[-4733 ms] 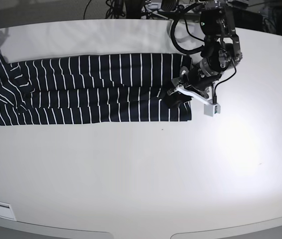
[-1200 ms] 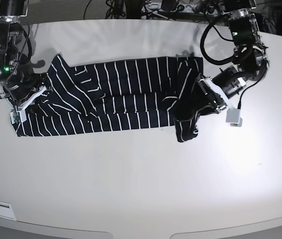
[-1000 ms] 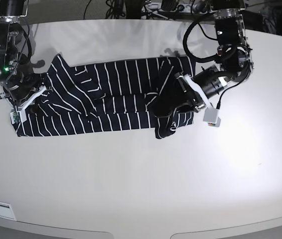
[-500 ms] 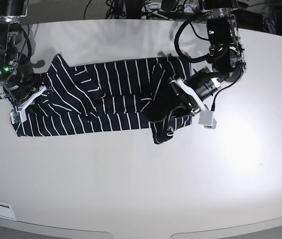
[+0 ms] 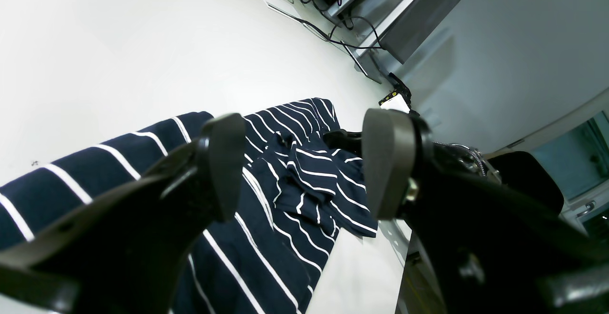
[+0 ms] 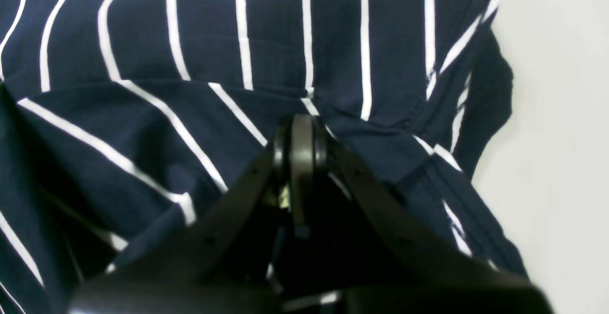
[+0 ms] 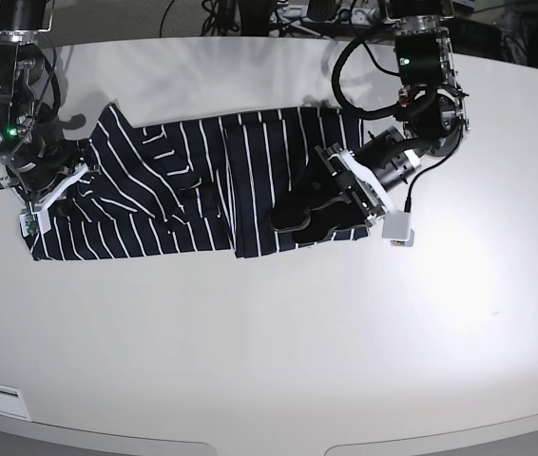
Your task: Fold the T-shirt properly
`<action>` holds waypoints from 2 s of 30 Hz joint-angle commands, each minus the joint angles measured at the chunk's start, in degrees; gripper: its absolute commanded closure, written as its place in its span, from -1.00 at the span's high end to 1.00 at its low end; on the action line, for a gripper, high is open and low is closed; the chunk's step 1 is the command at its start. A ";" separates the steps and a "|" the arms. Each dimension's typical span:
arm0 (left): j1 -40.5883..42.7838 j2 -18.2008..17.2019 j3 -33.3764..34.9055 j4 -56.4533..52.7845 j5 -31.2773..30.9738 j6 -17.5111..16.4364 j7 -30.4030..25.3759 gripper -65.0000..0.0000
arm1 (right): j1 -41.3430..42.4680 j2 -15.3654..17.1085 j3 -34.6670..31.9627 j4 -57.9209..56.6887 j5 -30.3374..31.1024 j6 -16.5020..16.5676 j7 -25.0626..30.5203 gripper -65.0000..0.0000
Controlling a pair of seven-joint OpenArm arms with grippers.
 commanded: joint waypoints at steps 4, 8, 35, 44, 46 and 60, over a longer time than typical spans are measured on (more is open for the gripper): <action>-0.66 0.04 -1.70 1.01 -0.20 2.45 -0.92 -0.49 | -0.76 0.37 -0.22 -0.48 -0.92 0.42 -5.84 -1.00; -0.63 0.04 -2.21 1.01 8.79 5.79 -1.16 -1.00 | -0.76 0.37 -0.22 -0.37 -0.94 -0.15 -5.84 -1.00; 8.11 0.02 6.56 0.94 55.87 28.15 -6.03 -1.00 | 2.86 1.11 0.09 10.54 1.42 -3.76 -7.32 -1.00; 8.87 -3.41 6.38 0.94 56.37 28.37 -6.23 -1.00 | 4.74 3.67 6.49 15.54 -4.04 -12.74 -11.15 -0.15; 8.85 -3.61 6.38 0.94 56.37 28.37 -6.25 -1.00 | 4.72 3.67 9.42 13.05 -0.04 -11.26 -12.92 -0.15; 8.90 -3.61 6.40 0.94 55.47 28.33 -6.19 -1.00 | 4.74 4.00 20.79 -7.76 36.13 0.31 -25.79 -0.15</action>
